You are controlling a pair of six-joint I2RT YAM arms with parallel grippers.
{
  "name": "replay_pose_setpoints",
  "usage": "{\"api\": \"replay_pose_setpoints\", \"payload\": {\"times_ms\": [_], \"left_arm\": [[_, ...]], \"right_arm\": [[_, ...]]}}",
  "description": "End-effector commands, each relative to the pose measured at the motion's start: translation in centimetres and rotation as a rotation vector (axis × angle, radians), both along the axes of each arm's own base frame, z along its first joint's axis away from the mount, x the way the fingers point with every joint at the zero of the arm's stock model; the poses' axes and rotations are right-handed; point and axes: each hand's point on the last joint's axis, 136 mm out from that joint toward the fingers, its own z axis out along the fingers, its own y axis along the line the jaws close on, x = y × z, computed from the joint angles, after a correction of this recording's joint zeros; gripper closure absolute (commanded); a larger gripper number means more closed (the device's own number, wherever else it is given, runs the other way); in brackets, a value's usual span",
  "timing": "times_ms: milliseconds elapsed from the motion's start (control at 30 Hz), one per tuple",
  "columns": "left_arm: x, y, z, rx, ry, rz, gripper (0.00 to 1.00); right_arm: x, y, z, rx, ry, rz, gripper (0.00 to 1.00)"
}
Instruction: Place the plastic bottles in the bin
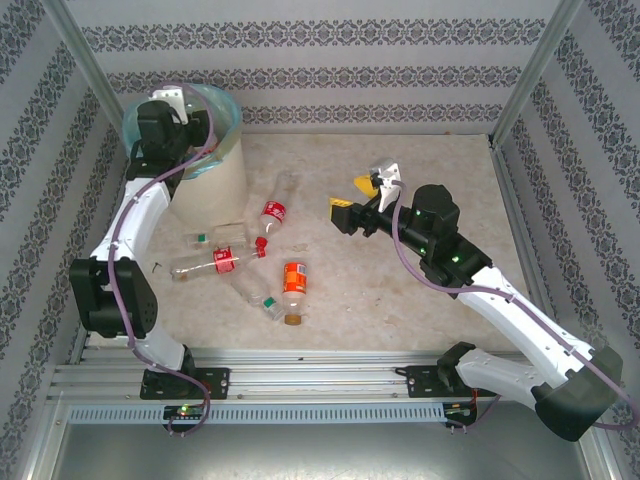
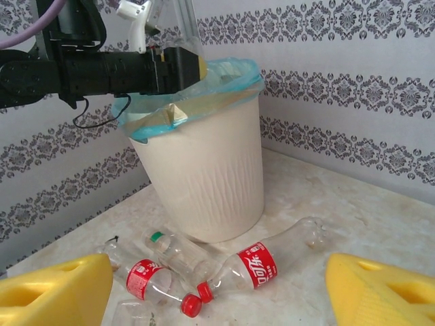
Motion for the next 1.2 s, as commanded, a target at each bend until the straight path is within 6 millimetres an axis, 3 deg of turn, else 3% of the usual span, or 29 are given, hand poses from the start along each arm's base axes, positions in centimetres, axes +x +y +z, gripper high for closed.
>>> {"api": "replay_pose_setpoints", "payload": {"times_ms": [0, 100, 267, 333, 400, 533, 667, 800, 1033, 1167], "left_arm": [[-0.9, 1.8, 0.4, -0.053, -0.007, 0.044, 0.56], [-0.9, 1.5, 1.1, -0.037, 0.002, 0.027, 0.55], [-0.8, 0.6, -1.1, -0.051, 0.056, -0.028, 0.48], [-1.0, 0.6, -1.7, -0.044, 0.066, -0.026, 0.38], [-1.4, 0.7, -1.0, -0.039, 0.046, -0.020, 0.22], [-2.6, 1.1, 2.7, -0.014, -0.033, 0.008, 0.11], [-4.5, 2.1, 7.4, 0.031, -0.135, 0.068, 0.13], [-5.1, 1.4, 9.4, 0.036, -0.161, 0.032, 0.19], [-4.2, 1.3, 5.6, 0.011, -0.013, 0.019, 0.28], [-4.3, 1.3, 3.0, 0.018, 0.057, 0.019, 0.46]], "right_arm": [[-0.4, 0.2, 0.1, 0.011, 0.002, 0.018, 0.18], [-0.4, 0.1, -0.2, 0.006, 0.005, 0.014, 0.18], [-0.3, 0.1, -0.6, 0.011, 0.014, 0.010, 0.18], [-0.3, 0.2, -0.6, 0.011, 0.015, 0.014, 0.18], [-0.4, 0.2, -0.6, 0.008, 0.016, 0.015, 0.18], [-0.5, 0.1, -0.5, 0.002, 0.010, 0.013, 0.18], [-0.6, 0.0, -0.4, 0.011, 0.012, 0.009, 0.18], [-0.5, 0.1, -0.8, 0.012, 0.023, 0.006, 0.19], [-0.3, 0.4, -1.1, 0.013, 0.040, 0.011, 0.19], [-0.3, 0.3, -1.5, 0.003, 0.046, 0.007, 0.19]]}}
